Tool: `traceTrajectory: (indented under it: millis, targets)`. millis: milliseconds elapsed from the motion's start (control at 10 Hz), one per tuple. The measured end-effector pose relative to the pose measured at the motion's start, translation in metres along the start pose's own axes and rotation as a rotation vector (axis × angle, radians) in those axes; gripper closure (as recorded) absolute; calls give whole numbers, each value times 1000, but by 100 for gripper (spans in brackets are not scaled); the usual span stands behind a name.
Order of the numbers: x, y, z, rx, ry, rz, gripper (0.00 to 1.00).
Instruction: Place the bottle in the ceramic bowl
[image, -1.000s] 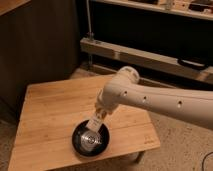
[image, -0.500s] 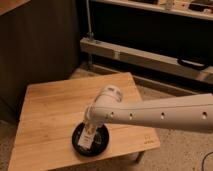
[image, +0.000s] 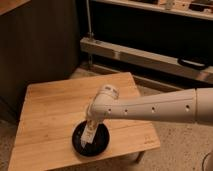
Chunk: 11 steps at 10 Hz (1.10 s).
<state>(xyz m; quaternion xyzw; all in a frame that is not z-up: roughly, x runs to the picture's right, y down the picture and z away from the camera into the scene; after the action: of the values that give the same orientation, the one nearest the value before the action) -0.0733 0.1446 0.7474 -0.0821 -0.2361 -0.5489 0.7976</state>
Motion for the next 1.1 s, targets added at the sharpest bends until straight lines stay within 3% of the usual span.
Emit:
traceTrajectory:
  millis: [300, 400, 1100]
  targets:
    - [4, 8, 8, 0, -36, 12, 29]
    - [4, 10, 9, -1, -50, 17, 23]
    - [5, 12, 10, -1, -61, 19, 20]
